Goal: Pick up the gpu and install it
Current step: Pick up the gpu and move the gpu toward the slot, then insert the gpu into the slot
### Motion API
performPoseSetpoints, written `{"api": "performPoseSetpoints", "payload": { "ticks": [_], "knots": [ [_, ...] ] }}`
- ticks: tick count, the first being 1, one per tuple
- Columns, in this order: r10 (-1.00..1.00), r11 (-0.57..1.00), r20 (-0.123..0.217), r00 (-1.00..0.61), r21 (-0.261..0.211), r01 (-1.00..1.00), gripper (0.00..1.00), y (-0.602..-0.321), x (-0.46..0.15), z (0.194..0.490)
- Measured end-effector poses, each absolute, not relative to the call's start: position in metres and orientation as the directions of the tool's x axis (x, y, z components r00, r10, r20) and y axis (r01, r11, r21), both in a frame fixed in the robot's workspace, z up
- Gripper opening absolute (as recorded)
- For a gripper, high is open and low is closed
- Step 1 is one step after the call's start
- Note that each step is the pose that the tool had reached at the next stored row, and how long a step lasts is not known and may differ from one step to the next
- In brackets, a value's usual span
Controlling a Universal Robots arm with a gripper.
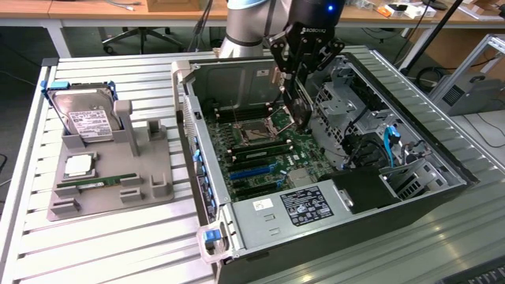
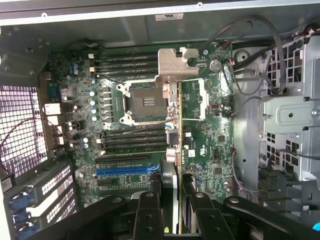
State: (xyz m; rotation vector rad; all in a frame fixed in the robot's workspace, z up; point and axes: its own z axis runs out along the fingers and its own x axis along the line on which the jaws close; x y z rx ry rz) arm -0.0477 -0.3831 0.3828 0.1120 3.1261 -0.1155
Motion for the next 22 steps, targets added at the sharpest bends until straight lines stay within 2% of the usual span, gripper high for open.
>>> {"api": "performPoseSetpoints", "payload": {
  "ticks": [22],
  "knots": [
    [0.024, 0.997, -0.014, -1.0, -0.073, 0.025, 0.27, -0.3831, -0.0476, 0.3828]
  ]
}}
